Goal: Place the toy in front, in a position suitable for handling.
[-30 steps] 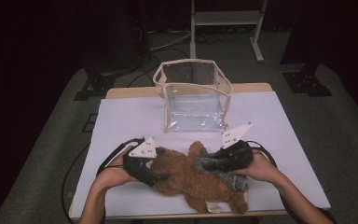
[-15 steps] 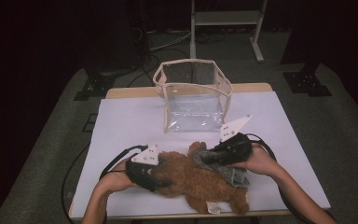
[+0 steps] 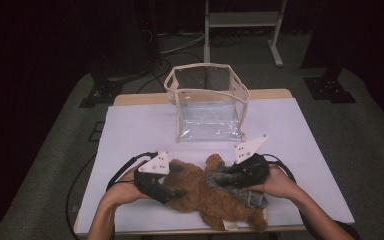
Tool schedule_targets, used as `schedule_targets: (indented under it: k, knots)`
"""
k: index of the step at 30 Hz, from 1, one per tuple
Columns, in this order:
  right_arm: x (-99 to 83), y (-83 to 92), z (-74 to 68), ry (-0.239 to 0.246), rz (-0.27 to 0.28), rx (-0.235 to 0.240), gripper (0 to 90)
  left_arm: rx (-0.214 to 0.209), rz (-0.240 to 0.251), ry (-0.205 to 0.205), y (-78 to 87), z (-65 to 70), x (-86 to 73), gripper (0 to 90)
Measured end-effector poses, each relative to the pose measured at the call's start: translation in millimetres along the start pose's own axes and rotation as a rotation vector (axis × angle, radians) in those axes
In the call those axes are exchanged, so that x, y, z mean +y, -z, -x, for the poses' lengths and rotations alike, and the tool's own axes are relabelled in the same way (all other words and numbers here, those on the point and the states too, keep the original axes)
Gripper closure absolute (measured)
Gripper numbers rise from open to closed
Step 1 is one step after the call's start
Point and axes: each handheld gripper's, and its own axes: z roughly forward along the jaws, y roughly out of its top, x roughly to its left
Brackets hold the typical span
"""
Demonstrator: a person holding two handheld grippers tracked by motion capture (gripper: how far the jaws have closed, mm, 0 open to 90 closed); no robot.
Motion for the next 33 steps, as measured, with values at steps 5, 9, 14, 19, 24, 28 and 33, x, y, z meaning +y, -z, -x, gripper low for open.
schedule_targets:
  k: [5, 9, 14, 19, 24, 28, 33]
  knots:
    - [2.4, -0.2, -4.5, 0.023, -0.004, -0.004, 75.7, -0.017, -0.063, -0.02, -14.6, 1.2, 3.3, 31.1]
    - [9.7, 3.5, 1.8, 0.032, 0.004, -0.007, 75.1, -0.028, -0.073, -0.011, -17.5, 3.5, -3.3, 33.2]
    - [27.6, 4.1, 17.4, 0.04, 0.001, -0.063, 74.9, -0.034, -0.078, -0.03, -17.3, 6.9, -5.4, 33.2]
    - [40.5, -5.1, 35.7, 0.031, -0.038, -0.089, 74.9, -0.039, -0.074, -0.038, -15.7, 11.3, -7.1, 33.2]
    - [38.6, -13.6, 44.4, 0.007, -0.058, -0.069, 74.9, -0.044, -0.071, -0.04, -15.2, 10.7, -7.9, 33.0]
    - [35.7, -13.6, 38.3, 0.0, -0.051, -0.04, 75.0, -0.037, -0.073, -0.044, -15.7, 9.0, -7.6, 32.3]
    - [35.8, -11.4, 19.5, 0.029, -0.05, -0.003, 74.9, -0.019, -0.067, -0.033, -16.6, 5.7, -7.3, 31.7]
